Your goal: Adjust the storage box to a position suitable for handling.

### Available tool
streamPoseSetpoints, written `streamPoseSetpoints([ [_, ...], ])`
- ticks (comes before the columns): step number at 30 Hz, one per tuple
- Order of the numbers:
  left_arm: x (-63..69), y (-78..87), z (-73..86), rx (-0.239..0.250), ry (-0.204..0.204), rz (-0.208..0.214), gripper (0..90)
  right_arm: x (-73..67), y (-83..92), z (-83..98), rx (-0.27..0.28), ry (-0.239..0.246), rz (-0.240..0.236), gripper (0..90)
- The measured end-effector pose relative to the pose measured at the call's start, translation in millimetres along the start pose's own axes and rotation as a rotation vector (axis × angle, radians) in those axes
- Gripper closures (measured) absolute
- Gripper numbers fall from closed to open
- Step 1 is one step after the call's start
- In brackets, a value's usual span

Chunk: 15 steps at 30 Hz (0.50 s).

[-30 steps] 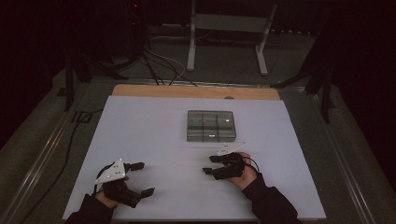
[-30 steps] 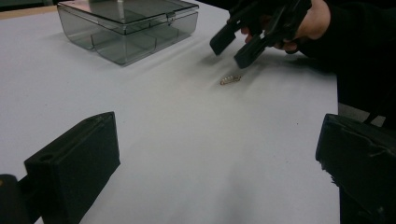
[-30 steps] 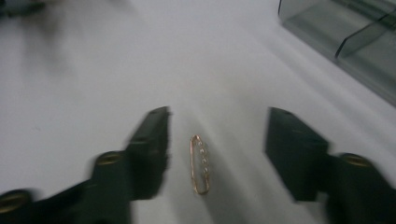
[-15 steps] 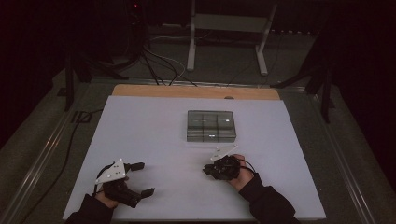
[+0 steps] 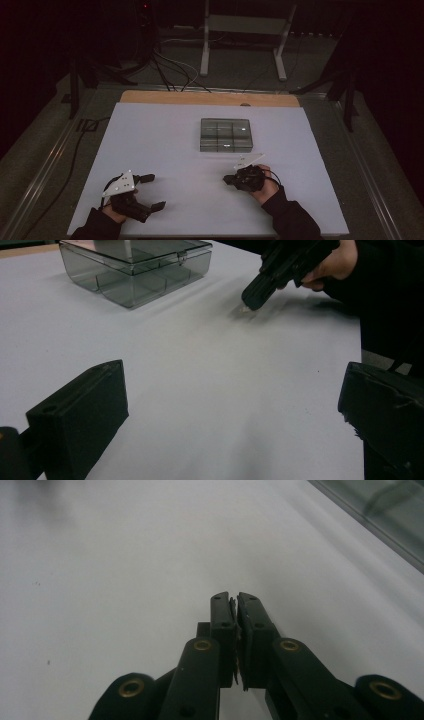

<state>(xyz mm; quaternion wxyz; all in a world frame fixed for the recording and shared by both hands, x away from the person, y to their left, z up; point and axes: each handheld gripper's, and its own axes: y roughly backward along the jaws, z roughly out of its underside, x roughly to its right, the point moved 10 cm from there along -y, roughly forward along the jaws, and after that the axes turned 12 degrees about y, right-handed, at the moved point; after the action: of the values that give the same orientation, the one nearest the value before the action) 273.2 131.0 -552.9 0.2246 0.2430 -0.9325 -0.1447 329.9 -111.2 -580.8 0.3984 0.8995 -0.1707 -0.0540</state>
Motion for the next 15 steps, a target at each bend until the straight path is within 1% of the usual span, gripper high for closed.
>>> streamPoseSetpoints([
  [2,-0.1,0.1,-0.3,0.002,0.001,0.0,1.4,2.5,7.2,4.8,0.002,-0.011,0.013,86.0],
  [7,-0.3,-0.3,-0.2,0.0,0.0,-0.001,1.4,9.3,25.6,17.7,0.016,-0.07,0.041,86.0],
  [9,-0.4,-0.1,-0.2,0.001,0.001,-0.002,1.4,11.4,32.5,22.3,0.022,-0.085,0.054,86.1],
  [10,-0.5,-0.2,-0.2,0.001,0.0,-0.002,1.4,12.0,36.6,25.2,0.027,-0.099,0.059,86.0],
  [15,-0.9,-0.1,-0.4,0.001,0.001,-0.002,1.4,10.7,49.7,42.3,0.021,-0.141,0.082,86.0],
])
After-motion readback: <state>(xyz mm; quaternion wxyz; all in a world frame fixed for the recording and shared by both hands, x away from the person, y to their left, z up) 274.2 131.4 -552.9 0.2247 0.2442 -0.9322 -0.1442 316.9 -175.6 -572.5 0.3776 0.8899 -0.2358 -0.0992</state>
